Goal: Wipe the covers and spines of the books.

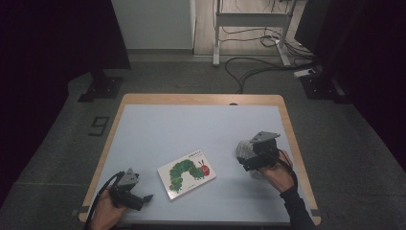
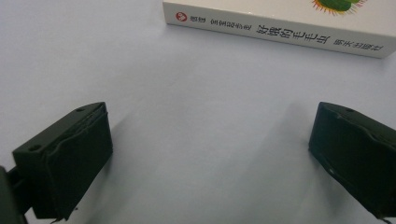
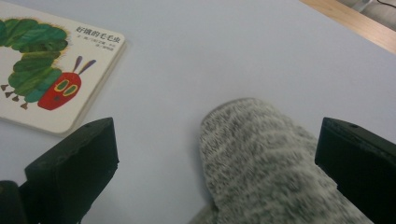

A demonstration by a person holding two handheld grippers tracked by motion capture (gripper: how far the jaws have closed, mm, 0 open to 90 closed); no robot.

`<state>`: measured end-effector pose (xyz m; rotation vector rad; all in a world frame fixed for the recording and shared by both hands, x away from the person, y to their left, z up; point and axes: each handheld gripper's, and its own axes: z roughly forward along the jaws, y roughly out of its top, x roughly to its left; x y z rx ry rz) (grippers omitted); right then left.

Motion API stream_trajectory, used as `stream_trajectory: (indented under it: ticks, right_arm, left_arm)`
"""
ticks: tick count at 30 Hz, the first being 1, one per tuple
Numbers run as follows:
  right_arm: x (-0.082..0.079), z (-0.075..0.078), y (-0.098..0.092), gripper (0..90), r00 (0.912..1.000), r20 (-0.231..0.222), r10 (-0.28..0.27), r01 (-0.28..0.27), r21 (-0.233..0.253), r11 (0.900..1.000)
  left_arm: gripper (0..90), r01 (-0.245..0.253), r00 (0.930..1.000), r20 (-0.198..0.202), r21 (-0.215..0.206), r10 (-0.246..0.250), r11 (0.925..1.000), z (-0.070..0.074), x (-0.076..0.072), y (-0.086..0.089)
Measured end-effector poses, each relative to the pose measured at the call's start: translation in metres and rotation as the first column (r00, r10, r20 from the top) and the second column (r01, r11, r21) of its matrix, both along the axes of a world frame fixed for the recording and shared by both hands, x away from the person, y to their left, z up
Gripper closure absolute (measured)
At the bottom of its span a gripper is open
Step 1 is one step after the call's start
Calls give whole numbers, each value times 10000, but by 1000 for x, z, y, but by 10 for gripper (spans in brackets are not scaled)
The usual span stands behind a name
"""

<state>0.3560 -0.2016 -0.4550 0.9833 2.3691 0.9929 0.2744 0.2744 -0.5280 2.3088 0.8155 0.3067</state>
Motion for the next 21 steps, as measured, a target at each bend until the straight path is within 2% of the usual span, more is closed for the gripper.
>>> stream_trajectory:
  ticks: [7, 14, 21]
  right_arm:
    - [3, -3, 16, 0, 9994, -80, 349, -350, -76, 9994]
    - [5, -9, 33, 0, 9963, -257, 818, -821, -121, 9965]
    - [7, -15, 52, 0, 9915, -377, 1246, -1248, -30, 9922]
  left_arm:
    - [0, 483, 9988, 19, 16, -483, 9988, 0, 4, -13]
    - [0, 746, 9972, -38, -1, -746, 9972, 0, 7, -25]
    - [0, 1247, 9922, -57, 28, -1247, 9922, 0, 14, -40]
